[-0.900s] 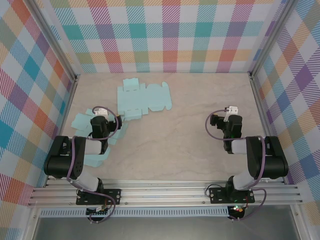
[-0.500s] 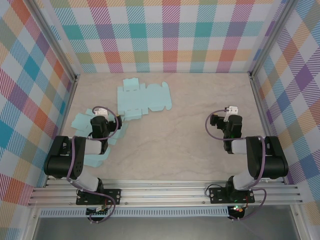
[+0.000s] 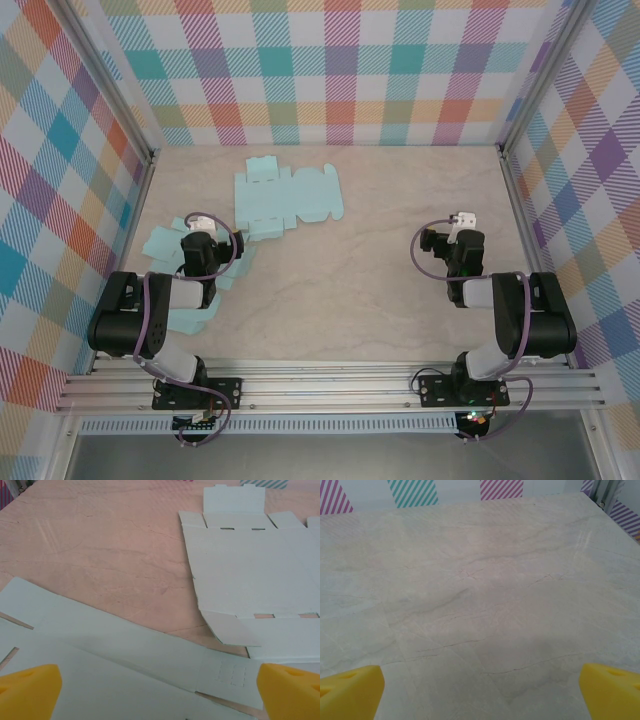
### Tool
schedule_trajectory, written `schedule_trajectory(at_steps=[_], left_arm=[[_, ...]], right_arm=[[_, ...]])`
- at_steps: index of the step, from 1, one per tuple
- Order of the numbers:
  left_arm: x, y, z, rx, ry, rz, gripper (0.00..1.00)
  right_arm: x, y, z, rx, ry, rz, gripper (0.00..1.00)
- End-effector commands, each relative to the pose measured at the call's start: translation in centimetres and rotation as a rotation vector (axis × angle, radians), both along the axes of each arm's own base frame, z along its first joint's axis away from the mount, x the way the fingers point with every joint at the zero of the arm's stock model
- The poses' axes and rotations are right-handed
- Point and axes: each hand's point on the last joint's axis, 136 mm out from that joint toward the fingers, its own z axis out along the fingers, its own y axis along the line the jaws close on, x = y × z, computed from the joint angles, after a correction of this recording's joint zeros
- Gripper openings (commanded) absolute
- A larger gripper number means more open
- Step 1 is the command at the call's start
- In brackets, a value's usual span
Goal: Fold the paper box
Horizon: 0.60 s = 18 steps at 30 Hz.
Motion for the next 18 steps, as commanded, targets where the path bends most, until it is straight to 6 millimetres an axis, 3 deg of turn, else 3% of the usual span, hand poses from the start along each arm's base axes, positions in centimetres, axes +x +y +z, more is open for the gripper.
schedule_trajectory(at_steps=[1, 8, 16, 18], left_arm=[[0.0, -0.1, 0.3, -0.002, -0.011, 0.010, 1.00], [-0.5, 1.2, 3.0, 0.001, -0.021, 0.087, 1.00], [-0.6, 1.3, 9.5, -0.090, -0.082, 0.130, 1.00], [-0.2, 1.0, 10.7, -0.131, -0.080, 0.126, 1.00]], right_arm=[[0.2, 0.2, 0.6, 0.013, -0.032, -0.004, 1.00], [0.3, 0.2, 0.9, 0.014, -0.025, -0.004, 1.00], [0.6, 1.0, 1.6, 0.008, -0.013, 0.049, 1.00], [0.4, 0.1, 2.5, 0.009, 0.001, -0.012, 1.00]])
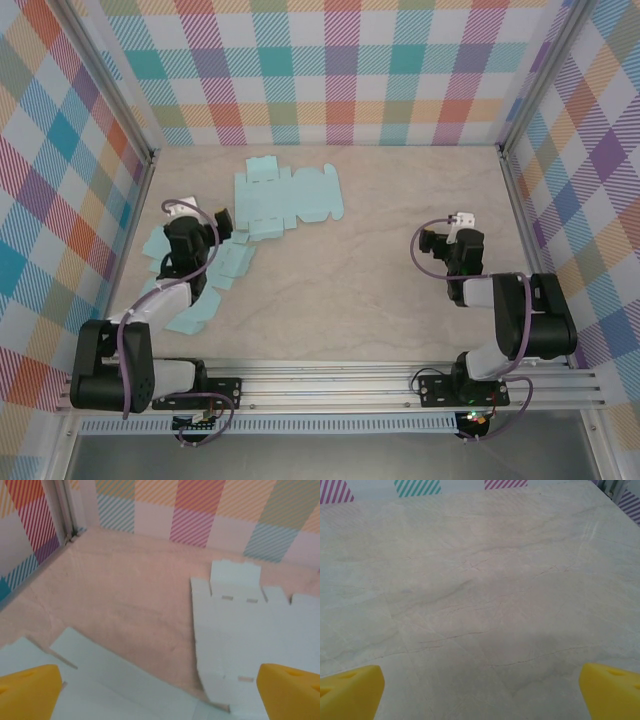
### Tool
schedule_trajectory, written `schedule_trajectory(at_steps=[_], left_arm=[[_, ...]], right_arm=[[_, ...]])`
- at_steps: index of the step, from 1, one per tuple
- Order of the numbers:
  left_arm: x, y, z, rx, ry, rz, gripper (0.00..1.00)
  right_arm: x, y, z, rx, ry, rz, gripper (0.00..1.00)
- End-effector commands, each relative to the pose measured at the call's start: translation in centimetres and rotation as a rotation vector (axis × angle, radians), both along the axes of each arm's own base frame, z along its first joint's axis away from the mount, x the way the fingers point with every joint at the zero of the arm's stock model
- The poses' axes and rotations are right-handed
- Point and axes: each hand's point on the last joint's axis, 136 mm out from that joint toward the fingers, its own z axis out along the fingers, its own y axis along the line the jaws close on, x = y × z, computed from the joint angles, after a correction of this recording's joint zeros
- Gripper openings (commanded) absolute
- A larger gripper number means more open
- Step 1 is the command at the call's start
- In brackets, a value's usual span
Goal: Fold the paper box
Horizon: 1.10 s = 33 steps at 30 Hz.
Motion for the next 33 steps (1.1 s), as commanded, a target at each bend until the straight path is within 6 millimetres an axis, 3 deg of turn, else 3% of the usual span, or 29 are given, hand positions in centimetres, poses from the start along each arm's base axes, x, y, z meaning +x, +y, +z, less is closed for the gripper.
schedule_trajectory(at_steps=[1, 5, 9, 14, 25, 33], left_arm=[[0.3, -0.8, 1.4, -0.091, 0.031, 0.001, 1.00], [1.6, -1.3, 2.6, -0.188, 0.046, 0.012, 1.00], [4.0, -2.5, 2.2, -0.285, 0.113, -0.001, 1.00], [7.0, -3.6, -1.1, -0.366, 0.255, 0.036, 1.00], [11.4, -4.6, -8.8, -0.488, 0.482, 0.081, 1.00], [11.8, -5.4, -12.4, -0.567, 0.557, 0.109, 0.91]], right_arm=[[0.3, -0.8, 3.4, 0.005, -0.045, -0.061, 1.00], [-0.7, -2.2, 4.8, 0.004, -0.011, -0.155, 1.00], [-0.8, -3.0, 5.5, -0.011, 0.015, -0.202, 1.00], [-0.6, -3.2, 5.7, -0.022, 0.041, -0.212, 1.00], [-1.1, -2.9, 6.7, -0.004, 0.001, -0.194, 1.00], [-1.0, -2.9, 6.8, -0.002, -0.002, -0.193, 1.00]])
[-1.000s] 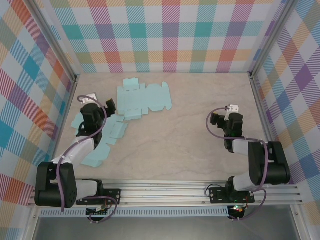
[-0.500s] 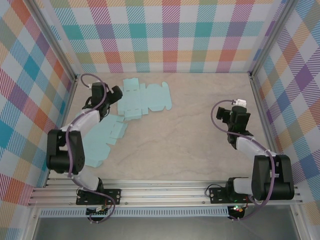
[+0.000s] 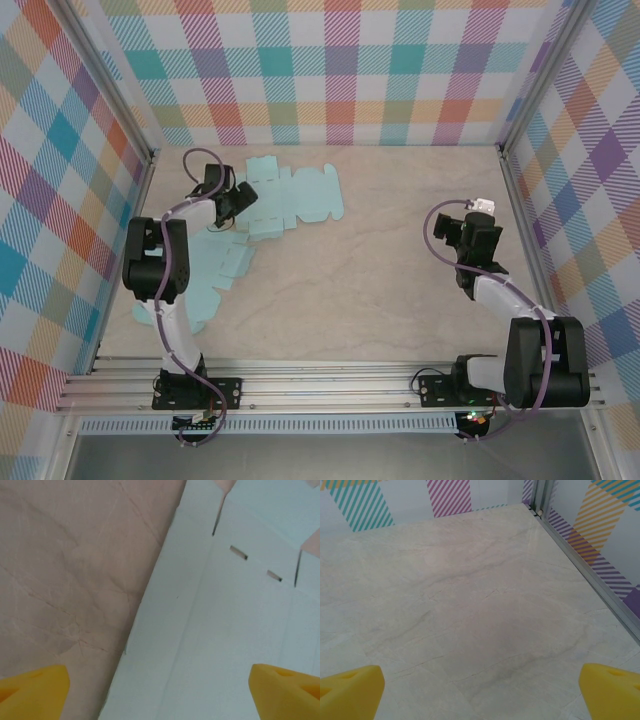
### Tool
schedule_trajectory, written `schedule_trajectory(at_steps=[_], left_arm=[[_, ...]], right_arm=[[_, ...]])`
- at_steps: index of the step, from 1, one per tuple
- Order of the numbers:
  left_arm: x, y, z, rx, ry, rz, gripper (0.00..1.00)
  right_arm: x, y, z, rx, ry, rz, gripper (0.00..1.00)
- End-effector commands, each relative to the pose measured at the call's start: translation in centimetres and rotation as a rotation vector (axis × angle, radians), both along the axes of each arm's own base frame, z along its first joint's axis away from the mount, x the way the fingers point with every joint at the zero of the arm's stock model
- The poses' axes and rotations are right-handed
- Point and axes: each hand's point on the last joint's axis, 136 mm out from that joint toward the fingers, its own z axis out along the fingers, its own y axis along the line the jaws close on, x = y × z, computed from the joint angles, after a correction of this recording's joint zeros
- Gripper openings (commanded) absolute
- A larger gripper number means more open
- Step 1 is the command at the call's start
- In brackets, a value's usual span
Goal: Fold the paper box
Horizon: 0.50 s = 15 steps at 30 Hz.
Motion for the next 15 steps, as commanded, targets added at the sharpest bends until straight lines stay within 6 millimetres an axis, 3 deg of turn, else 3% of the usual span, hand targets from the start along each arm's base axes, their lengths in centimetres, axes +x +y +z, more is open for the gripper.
schedule_trajectory(at_steps=[1, 6, 15], left_arm=[[-0.4, -0.3, -0.9, -0.067, 0.046, 0.035, 0.89], [-1.2, -0.6, -2.2, -0.103, 0.065, 0.041, 0.80], [-1.5, -2.4, -2.4, -0.176, 0.053, -0.006, 0.70]], right_arm=[[0.1, 0.2, 0.8, 0.008, -0.026, 0.001, 1.00], [0.2, 0.0, 0.8, 0.004, -0.025, -0.007, 1.00], [0.2, 0.0, 0.8, 0.005, -0.026, -0.010, 1.00]])
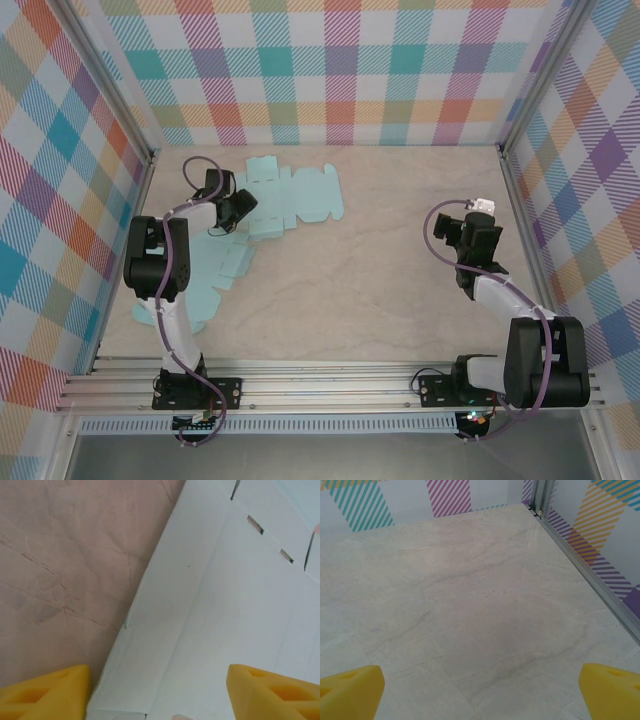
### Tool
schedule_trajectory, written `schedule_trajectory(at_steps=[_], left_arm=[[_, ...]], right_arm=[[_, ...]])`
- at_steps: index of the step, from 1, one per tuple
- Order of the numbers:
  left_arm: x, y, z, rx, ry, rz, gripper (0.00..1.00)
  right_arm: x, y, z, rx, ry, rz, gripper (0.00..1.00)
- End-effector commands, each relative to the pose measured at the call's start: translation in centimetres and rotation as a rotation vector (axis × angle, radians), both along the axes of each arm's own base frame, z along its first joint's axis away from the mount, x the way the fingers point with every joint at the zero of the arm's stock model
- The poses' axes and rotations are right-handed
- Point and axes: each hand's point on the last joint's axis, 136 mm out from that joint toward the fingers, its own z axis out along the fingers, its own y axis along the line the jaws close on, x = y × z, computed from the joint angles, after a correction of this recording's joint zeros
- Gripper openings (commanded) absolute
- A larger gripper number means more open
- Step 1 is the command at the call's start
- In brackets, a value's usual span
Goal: Fold the paper box
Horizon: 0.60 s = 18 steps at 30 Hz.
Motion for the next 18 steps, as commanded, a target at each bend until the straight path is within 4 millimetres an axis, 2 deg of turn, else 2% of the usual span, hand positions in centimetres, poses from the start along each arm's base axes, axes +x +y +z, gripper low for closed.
schedule_trajectory(at_steps=[1, 6, 14, 18], left_arm=[[-0.6, -1.1, -0.6, -0.052, 0.013, -0.021, 0.68], [-0.7, -1.7, -0.5, -0.071, 0.006, -0.031, 0.59], [-0.9, -2.4, 0.1, -0.093, -0.018, -0.043, 0.53], [-1.2, -2.6, -0.3, -0.092, -0.006, -0.044, 0.46]], right_arm=[[0.2, 0.0, 0.8, 0.006, -0.026, -0.008, 1.00], [0.2, 0.0, 0.6, 0.008, -0.023, -0.009, 1.00], [0.2, 0.1, 0.7, 0.012, -0.027, -0.007, 1.00], [0.2, 0.1, 0.8, 0.014, -0.028, -0.005, 1.00]])
